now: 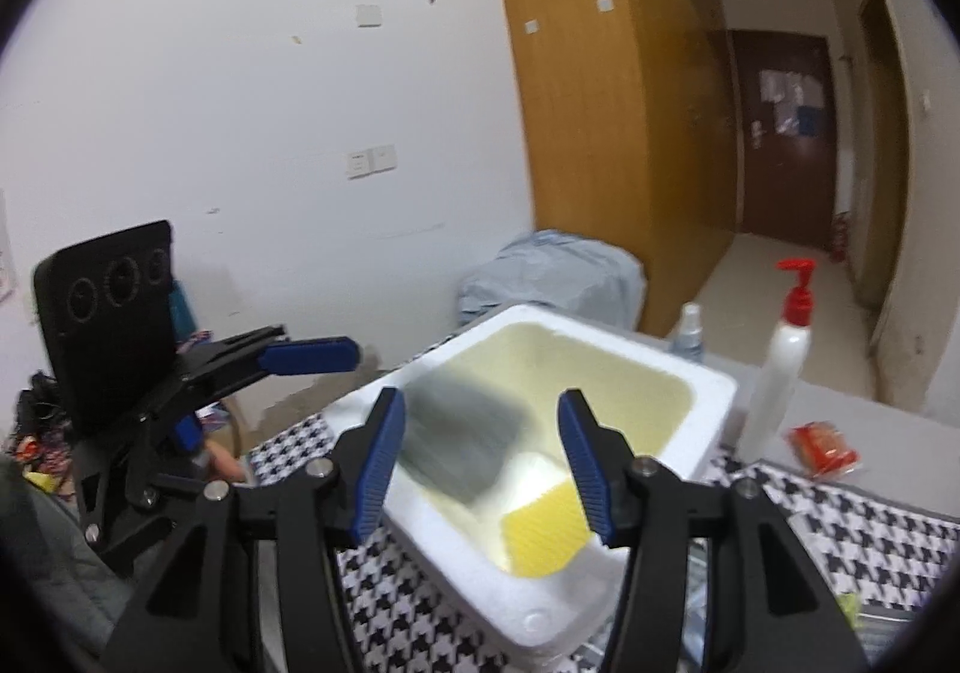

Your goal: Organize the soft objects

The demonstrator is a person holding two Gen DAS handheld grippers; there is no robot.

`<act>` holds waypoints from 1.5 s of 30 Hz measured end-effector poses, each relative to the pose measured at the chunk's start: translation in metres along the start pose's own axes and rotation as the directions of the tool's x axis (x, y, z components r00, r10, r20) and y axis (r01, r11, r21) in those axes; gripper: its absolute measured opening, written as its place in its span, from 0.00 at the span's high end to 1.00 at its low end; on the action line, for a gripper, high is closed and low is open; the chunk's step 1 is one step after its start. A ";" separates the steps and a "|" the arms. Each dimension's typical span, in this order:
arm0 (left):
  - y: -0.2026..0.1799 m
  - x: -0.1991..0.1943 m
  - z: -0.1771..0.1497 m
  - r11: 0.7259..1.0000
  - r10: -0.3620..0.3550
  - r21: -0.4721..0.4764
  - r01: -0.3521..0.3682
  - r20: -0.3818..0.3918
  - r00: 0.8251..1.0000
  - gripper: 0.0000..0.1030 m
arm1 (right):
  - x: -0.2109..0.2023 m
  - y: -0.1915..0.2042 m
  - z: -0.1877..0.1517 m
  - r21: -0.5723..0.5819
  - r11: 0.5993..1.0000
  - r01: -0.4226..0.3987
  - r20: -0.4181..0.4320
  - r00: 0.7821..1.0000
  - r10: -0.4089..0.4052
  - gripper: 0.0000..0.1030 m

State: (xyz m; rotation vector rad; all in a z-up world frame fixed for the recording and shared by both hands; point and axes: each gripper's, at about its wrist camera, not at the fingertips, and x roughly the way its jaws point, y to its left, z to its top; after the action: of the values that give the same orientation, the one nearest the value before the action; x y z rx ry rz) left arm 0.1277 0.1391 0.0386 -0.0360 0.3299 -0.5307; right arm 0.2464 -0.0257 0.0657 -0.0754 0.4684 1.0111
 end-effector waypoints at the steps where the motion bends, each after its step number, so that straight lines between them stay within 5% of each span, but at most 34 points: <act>1: 0.000 0.002 0.000 1.000 0.015 -0.001 -0.015 -0.008 1.000 0.01 | 0.002 0.002 0.000 -0.007 1.000 0.023 -0.008 1.000 -0.023 0.44; 6: 0.001 0.001 0.004 0.996 0.087 -0.033 -0.087 0.006 0.996 0.01 | 0.007 0.007 -0.002 -0.019 0.996 0.092 -0.021 0.995 -0.093 0.44; 13: -0.008 -0.011 0.012 0.967 0.253 -0.055 -0.250 0.079 0.964 0.01 | -0.005 0.003 -0.003 0.002 0.989 0.147 0.021 0.989 -0.147 0.44; 22: -0.018 0.000 0.018 0.938 0.344 -0.079 -0.339 0.071 0.936 0.01 | -0.021 0.010 -0.006 0.001 0.980 0.198 0.044 0.979 -0.198 0.44; 26: -0.021 0.000 0.019 0.922 0.385 -0.079 -0.379 0.085 0.919 0.01 | -0.032 0.012 -0.006 0.006 0.977 0.214 0.079 0.974 -0.213 0.18; 32: -0.030 0.001 0.020 0.894 0.446 -0.084 -0.439 0.091 0.890 0.01 | -0.046 0.013 -0.006 0.017 0.973 0.229 0.110 0.967 -0.230 0.03; 45: -0.047 0.000 0.027 0.885 0.464 -0.098 -0.456 0.093 0.881 0.01 | -0.065 0.016 -0.011 0.021 0.967 0.256 0.136 0.957 -0.256 0.00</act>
State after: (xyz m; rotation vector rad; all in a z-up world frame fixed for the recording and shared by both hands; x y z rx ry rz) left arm 0.1130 0.0975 0.0693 -0.0569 0.2340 -0.0408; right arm 0.2010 -0.0718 0.0849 -0.0612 0.3239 0.7552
